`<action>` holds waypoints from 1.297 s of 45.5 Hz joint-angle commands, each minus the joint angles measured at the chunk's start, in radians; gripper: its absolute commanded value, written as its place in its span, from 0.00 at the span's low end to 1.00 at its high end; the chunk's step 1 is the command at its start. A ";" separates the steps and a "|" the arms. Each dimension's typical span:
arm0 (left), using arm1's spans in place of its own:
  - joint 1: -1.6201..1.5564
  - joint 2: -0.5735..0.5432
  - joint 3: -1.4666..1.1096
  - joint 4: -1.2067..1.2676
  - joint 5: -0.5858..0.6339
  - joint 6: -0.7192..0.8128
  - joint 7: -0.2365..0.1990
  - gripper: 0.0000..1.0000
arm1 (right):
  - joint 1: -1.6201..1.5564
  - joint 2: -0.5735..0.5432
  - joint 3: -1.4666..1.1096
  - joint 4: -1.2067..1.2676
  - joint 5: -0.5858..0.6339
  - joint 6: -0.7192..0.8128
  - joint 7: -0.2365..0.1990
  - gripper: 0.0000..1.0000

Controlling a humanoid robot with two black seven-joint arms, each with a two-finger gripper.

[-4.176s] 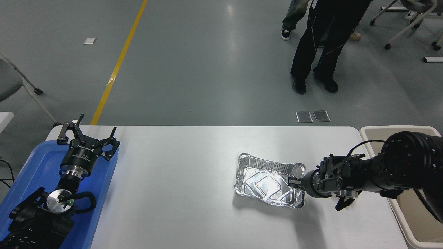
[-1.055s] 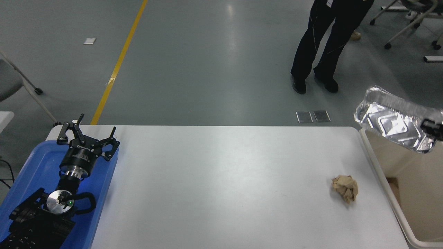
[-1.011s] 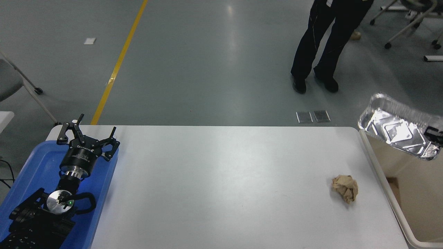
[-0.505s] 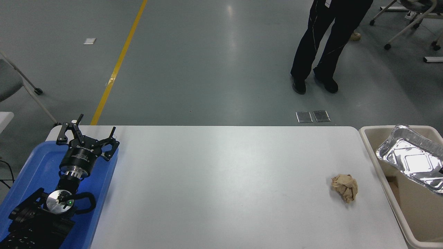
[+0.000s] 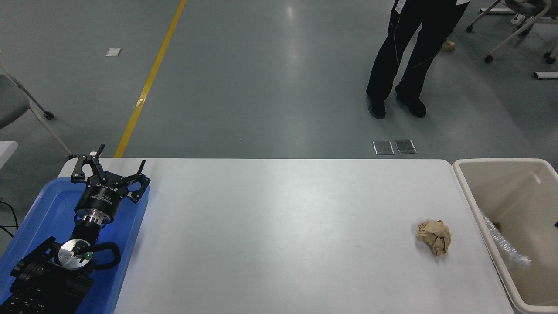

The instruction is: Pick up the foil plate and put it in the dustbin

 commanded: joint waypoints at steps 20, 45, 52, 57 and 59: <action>-0.002 0.000 0.005 -0.002 0.002 0.000 0.003 0.99 | 0.689 -0.062 -0.246 0.881 -0.124 0.070 0.040 1.00; -0.001 0.000 0.005 -0.002 0.002 0.000 0.003 0.99 | 1.569 0.174 -0.602 1.581 -0.117 0.314 0.032 1.00; -0.001 0.002 0.003 -0.002 0.002 0.000 0.003 0.99 | 1.695 0.187 -0.612 1.622 -0.114 0.391 0.029 1.00; -0.001 0.002 0.003 -0.002 0.002 0.000 0.003 0.99 | 1.778 0.185 -0.631 1.622 -0.111 0.452 0.029 1.00; -0.001 0.002 0.003 -0.002 0.002 0.000 0.003 0.99 | 1.804 0.184 -0.632 1.622 -0.109 0.472 0.029 1.00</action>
